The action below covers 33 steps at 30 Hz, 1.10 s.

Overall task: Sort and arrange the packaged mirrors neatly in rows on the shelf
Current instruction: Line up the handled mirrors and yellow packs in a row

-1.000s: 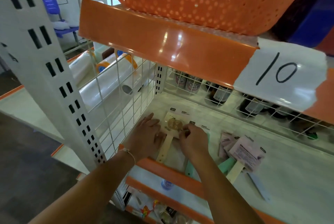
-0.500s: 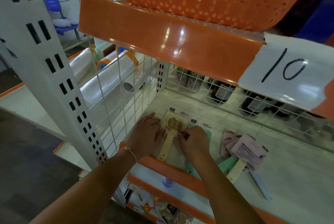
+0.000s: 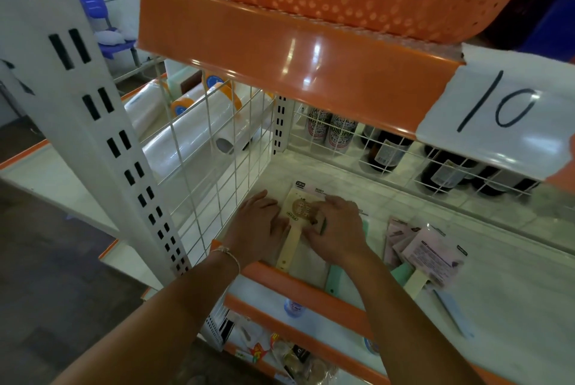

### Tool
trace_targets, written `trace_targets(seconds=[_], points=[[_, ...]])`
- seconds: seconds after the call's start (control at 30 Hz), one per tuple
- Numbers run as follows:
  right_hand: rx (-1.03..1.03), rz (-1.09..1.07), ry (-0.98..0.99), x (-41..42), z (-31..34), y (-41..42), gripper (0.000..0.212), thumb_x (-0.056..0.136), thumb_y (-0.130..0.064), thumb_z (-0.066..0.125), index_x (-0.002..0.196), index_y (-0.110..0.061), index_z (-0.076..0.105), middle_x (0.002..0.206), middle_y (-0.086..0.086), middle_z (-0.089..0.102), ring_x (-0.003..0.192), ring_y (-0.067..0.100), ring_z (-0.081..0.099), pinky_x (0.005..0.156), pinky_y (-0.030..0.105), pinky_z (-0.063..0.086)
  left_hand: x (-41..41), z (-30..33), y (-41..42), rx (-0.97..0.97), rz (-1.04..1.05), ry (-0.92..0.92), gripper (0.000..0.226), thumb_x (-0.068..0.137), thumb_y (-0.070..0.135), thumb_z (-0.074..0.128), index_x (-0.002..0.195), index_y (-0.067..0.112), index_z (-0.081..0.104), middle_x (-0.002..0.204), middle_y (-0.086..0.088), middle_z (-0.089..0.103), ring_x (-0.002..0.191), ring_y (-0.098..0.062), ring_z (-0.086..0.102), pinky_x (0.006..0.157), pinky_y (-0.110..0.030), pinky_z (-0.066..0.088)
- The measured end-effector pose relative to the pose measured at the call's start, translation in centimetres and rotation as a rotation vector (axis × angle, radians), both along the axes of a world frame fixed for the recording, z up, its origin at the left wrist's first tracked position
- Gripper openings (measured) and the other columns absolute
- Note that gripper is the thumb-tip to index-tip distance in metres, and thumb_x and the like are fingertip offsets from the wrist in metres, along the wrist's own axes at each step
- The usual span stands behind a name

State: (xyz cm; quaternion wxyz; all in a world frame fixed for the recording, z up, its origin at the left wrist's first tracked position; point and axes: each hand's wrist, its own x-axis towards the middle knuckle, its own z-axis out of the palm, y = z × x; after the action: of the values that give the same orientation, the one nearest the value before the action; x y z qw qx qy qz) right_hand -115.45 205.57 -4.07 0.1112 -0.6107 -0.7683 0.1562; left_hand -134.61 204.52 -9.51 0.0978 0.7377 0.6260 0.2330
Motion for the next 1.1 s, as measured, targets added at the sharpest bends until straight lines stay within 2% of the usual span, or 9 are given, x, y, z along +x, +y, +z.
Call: trace_targets(seconds=[0.1, 0.17, 0.37, 0.5, 0.67, 0.93, 1.1], points=[[-0.138, 0.116, -0.114, 0.3, 0.4, 1.2, 0.072, 0.088, -0.054, 0.058, 0.150, -0.028, 0.032, 0.162, 0.006, 0.018, 0.150, 0.027, 0.005, 0.121, 0.045, 0.008, 0.1, 0.0, -0.1, 0.022, 0.003, -0.006, 0.034, 0.094, 0.037, 0.055, 0.113, 0.013, 0.070, 0.123, -0.003, 0.065, 0.136, -0.023, 0.041, 0.115, -0.038, 0.031], [-0.151, 0.138, -0.155, 0.4, 0.3, 1.7, 0.074, 0.090, -0.059, 0.053, 0.152, -0.029, 0.026, 0.162, 0.006, 0.018, 0.151, 0.026, 0.003, 0.121, 0.046, 0.004, 0.2, 0.1, -0.2, 0.040, 0.007, -0.005, 0.031, 0.094, 0.034, 0.056, 0.111, 0.013, 0.071, 0.122, -0.003, 0.066, 0.136, -0.024, 0.042, 0.114, -0.037, 0.030], [-0.129, 0.158, -0.149, 0.3, 0.2, 2.0, 0.074, 0.085, -0.059, 0.059, 0.149, -0.033, 0.032, 0.153, 0.007, 0.031, 0.145, 0.024, 0.020, 0.120, 0.044, 0.010, 0.3, 0.5, -0.4, 0.041, 0.009, -0.004, 0.030, 0.095, 0.031, 0.054, 0.111, 0.012, 0.070, 0.129, -0.005, 0.062, 0.139, -0.023, 0.037, 0.117, -0.035, 0.023], [-0.143, 0.173, -0.151, 0.5, 0.0, 2.1, 0.069, 0.086, -0.056, 0.059, 0.147, -0.035, 0.036, 0.153, 0.006, 0.030, 0.144, 0.022, 0.023, 0.119, 0.047, 0.012, 0.3, 0.7, -0.4, 0.018, -0.001, 0.012, 0.042, 0.092, 0.040, 0.044, 0.110, 0.012, 0.070, 0.128, -0.005, 0.062, 0.138, -0.023, 0.038, 0.117, -0.038, 0.026], [-0.157, 0.174, -0.158, 0.6, 0.1, 2.1, 0.067, 0.088, -0.053, 0.060, 0.147, -0.036, 0.036, 0.155, 0.003, 0.026, 0.145, 0.021, 0.023, 0.120, 0.045, 0.009, 0.3, 0.8, -0.3, -0.004, -0.013, 0.044, 0.048, 0.090, 0.043, 0.041, 0.111, 0.012, 0.071, 0.129, -0.004, 0.062, 0.139, -0.023, 0.038, 0.117, -0.041, 0.028], [-0.150, 0.165, -0.140, 0.5, 0.1, 1.5, 0.066, 0.089, -0.053, 0.058, 0.148, -0.034, 0.035, 0.157, 0.004, 0.024, 0.145, 0.022, 0.022, 0.120, 0.044, 0.008, 0.3, 0.6, -0.5, 0.034, 0.001, 0.039, 0.052, 0.090, 0.043, 0.036, 0.103, 0.010, 0.073, 0.119, -0.005, 0.067, 0.134, -0.025, 0.045, 0.113, -0.038, 0.030], [-0.121, 0.159, -0.062, 0.8, 0.5, 1.0, 0.064, 0.091, -0.050, 0.058, 0.148, -0.030, 0.037, 0.161, 0.006, 0.019, 0.149, 0.023, 0.015, 0.121, 0.043, 0.011, 0.4, 0.9, -0.5, 0.000, 0.002, 0.059, 0.046, 0.091, 0.041, 0.042, 0.109, 0.010, 0.071, 0.125, -0.004, 0.064, 0.137, -0.023, 0.040, 0.115, -0.035, 0.026]])
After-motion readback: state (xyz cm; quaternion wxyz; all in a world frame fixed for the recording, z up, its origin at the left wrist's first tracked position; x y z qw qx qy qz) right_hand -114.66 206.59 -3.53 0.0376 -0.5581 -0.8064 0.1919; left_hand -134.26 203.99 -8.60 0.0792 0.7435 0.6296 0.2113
